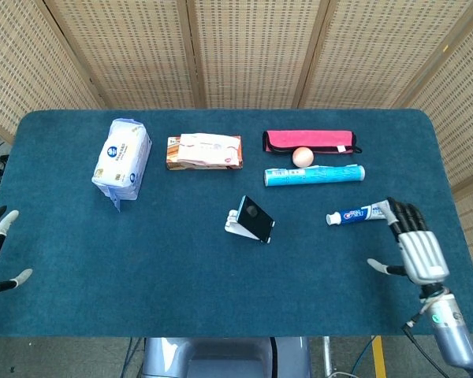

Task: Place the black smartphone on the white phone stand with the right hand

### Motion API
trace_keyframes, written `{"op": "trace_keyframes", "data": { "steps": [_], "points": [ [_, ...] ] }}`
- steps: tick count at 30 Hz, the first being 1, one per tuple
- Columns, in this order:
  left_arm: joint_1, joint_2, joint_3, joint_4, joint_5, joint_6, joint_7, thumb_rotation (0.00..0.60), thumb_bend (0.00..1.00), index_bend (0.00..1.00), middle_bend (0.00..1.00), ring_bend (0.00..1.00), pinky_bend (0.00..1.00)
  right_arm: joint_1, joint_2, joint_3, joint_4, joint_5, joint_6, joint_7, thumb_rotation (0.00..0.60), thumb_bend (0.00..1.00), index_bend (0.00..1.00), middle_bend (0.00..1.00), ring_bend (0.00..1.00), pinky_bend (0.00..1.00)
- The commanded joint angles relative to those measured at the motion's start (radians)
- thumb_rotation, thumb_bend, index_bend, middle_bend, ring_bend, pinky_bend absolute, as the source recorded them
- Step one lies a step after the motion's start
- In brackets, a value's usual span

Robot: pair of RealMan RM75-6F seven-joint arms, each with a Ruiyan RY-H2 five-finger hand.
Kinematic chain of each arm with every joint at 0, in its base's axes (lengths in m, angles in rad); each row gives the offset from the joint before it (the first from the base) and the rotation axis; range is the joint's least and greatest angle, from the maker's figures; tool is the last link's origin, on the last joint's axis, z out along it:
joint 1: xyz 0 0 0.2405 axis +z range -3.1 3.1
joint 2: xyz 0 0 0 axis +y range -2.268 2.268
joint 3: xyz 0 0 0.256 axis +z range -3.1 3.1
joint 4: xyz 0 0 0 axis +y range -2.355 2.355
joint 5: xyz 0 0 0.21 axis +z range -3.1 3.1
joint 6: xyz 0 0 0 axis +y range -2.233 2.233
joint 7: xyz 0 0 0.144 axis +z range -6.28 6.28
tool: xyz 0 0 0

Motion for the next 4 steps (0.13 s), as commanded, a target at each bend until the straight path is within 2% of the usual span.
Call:
{"op": "trace_keyframes", "data": {
  "steps": [1, 4],
  "points": [
    [0.005, -0.004, 0.003, 0.002, 0.011, 0.008, 0.005, 0.600, 0.00, 0.00, 0.00, 0.00, 0.00, -0.058, 0.034, 0.015, -0.049, 0.037, 0.024, -0.047, 0.600, 0.00, 0.00, 0.00, 0.00, 0.00],
    [0.008, -0.005, 0.005, 0.004, 0.018, 0.012, 0.006, 0.600, 0.00, 0.00, 0.00, 0.00, 0.00, -0.072, 0.034, 0.027, -0.053, 0.045, 0.019, -0.054, 0.600, 0.00, 0.00, 0.00, 0.00, 0.00]
  ]
}}
